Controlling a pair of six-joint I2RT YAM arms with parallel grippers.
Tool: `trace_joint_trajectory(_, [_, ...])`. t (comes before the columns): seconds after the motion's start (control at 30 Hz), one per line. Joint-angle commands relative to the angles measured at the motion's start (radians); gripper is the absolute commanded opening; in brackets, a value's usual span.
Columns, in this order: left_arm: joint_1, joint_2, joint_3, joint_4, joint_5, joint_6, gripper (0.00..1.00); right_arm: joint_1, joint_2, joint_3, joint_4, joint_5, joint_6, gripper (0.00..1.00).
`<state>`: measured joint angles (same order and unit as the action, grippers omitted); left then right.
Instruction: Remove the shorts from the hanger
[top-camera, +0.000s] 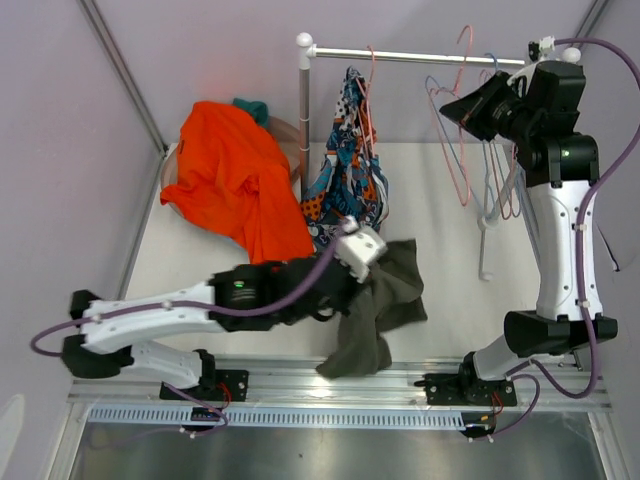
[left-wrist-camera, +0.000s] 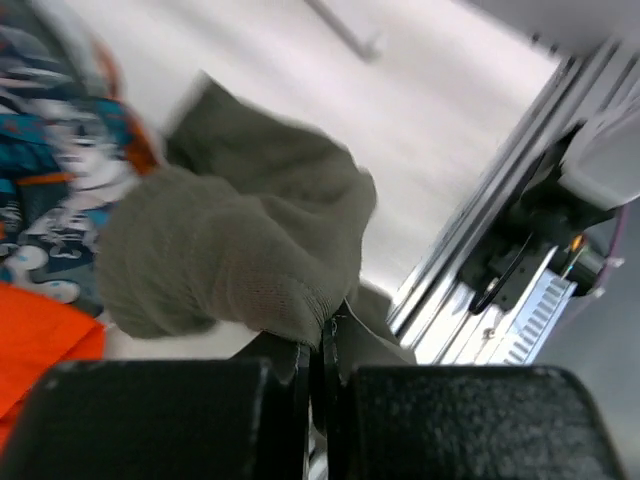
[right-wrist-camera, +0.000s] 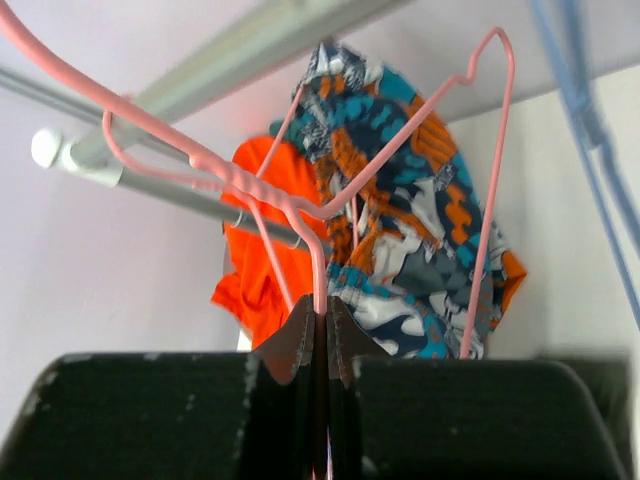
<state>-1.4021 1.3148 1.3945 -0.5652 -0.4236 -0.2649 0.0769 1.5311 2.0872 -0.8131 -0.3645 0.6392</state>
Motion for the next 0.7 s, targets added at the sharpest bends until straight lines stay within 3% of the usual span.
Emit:
trace_joint_trajectory(0.0, [0.009, -0.155, 0.049, -0.068, -0.11, -0.017, 0.0, -0.034, 0.03, 0.097, 0.054, -0.002, -0.013, 0.0])
trace_joint_trajectory(0.13, [0.034, -0.199, 0.168, -0.124, -0.251, 0.081, 0.0, -0.045, 0.058, 0.093, 0.074, 0.013, -0.015, 0.0])
trace_joint_trajectory(0.17, [0.084, -0.206, 0.196, -0.124, -0.283, 0.117, 0.0, -0.045, 0.064, 0.086, 0.075, 0.015, -0.016, 0.0])
trace_joint_trajectory(0.27, [0.23, -0.226, 0.228, -0.102, -0.207, 0.168, 0.0, -0.046, 0.06, 0.015, 0.107, 0.012, -0.018, 0.0])
trace_joint_trajectory(0.37, [0.464, -0.203, 0.308, -0.076, -0.09, 0.231, 0.0, -0.046, 0.032, -0.087, 0.141, 0.01, -0.022, 0.0])
trace_joint_trajectory(0.53, [0.711, -0.036, 0.656, -0.079, 0.017, 0.332, 0.0, -0.046, -0.038, -0.222, 0.178, 0.01, -0.029, 0.0])
trace_joint_trajectory(0.67, [0.958, 0.217, 0.998, -0.075, 0.052, 0.328, 0.0, -0.046, -0.1, -0.3, 0.195, 0.01, -0.023, 0.0])
